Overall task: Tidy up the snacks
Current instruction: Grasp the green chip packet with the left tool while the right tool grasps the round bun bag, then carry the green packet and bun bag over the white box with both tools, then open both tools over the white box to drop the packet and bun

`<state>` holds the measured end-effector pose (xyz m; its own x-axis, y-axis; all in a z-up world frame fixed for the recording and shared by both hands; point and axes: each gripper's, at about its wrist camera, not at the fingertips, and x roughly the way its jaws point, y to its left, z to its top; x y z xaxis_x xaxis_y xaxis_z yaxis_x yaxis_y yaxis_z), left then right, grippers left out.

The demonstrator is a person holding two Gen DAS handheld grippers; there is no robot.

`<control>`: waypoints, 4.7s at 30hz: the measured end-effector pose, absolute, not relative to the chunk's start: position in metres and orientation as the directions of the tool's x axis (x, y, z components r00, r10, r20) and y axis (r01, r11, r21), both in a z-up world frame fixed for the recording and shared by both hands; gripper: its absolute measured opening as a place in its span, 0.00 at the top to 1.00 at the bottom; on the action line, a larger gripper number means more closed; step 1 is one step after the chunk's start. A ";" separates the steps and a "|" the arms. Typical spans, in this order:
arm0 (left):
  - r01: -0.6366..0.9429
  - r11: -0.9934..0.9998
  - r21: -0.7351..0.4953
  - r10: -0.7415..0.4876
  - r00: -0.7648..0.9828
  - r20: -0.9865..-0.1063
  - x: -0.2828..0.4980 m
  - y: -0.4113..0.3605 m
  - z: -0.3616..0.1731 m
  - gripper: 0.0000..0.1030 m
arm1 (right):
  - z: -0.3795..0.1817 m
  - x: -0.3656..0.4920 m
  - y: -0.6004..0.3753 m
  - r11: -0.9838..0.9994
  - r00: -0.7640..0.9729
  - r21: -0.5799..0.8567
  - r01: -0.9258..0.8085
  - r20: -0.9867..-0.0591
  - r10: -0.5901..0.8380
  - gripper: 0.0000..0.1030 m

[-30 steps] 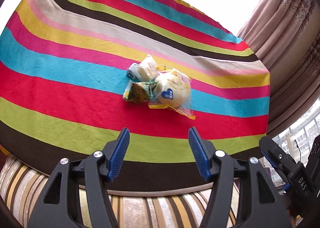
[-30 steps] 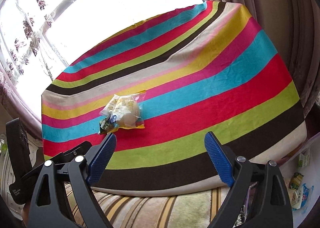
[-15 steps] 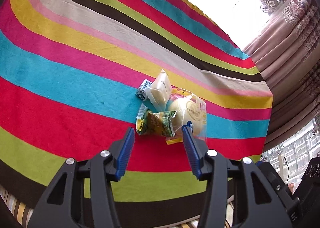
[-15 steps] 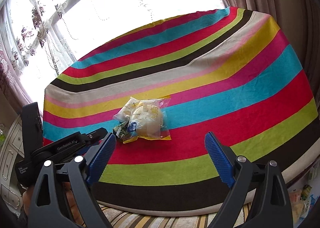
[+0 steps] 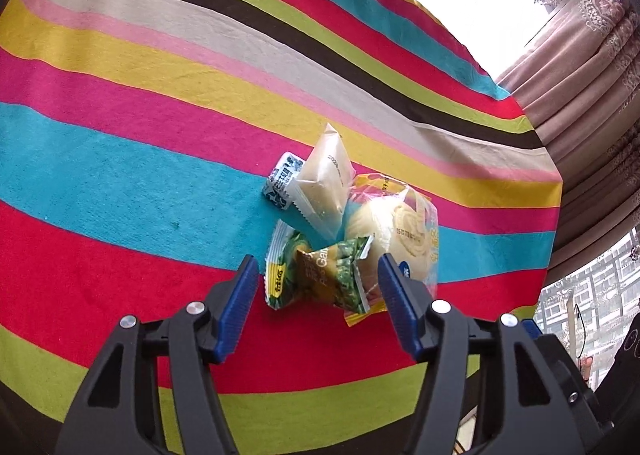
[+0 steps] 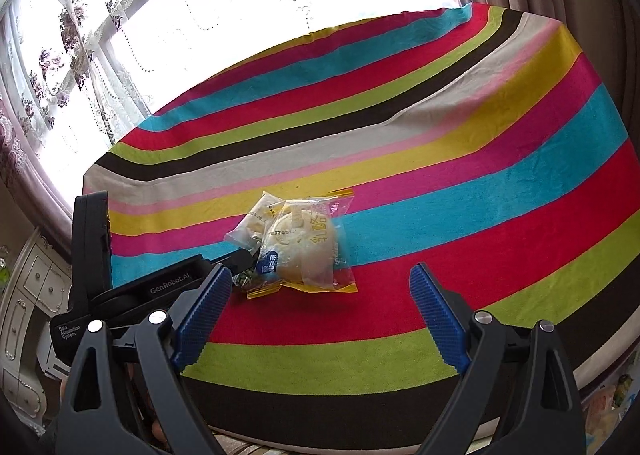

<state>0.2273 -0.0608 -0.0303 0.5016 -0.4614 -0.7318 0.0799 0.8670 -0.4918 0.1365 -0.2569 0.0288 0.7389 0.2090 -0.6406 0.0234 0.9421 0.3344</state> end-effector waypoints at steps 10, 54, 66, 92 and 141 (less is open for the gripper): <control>0.116 0.903 -0.414 -0.412 0.510 -0.755 0.230 -0.067 -0.033 0.59 | 0.023 0.157 -0.252 0.935 0.738 0.355 0.017 -0.635 0.228 0.14; -0.044 0.919 -0.392 -0.266 0.667 -0.696 0.190 -0.031 -0.015 0.68 | -0.026 0.223 -0.206 0.979 0.579 0.203 -0.021 -0.796 0.178 0.36; -0.011 0.938 -0.347 -0.250 0.673 -0.696 0.162 -0.047 0.000 0.68 | -0.011 0.187 -0.222 0.971 0.588 0.237 -0.012 -0.784 0.198 0.36; 0.140 0.950 -0.279 -0.302 0.635 -0.711 0.098 -0.119 0.021 0.68 | 0.019 0.097 -0.285 0.963 0.647 0.258 0.072 -0.747 0.152 0.36; 0.640 0.742 -0.199 -0.501 0.333 -0.799 0.002 -0.345 0.013 0.46 | -0.003 -0.059 -0.499 0.854 0.562 0.136 0.502 -0.802 -0.202 0.36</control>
<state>0.0024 -0.3454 0.0132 0.3331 -0.5010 -0.7988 0.6402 0.7421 -0.1985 -0.0589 -0.4993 -0.0031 0.5617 -0.2020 -0.8023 0.5019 0.8541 0.1363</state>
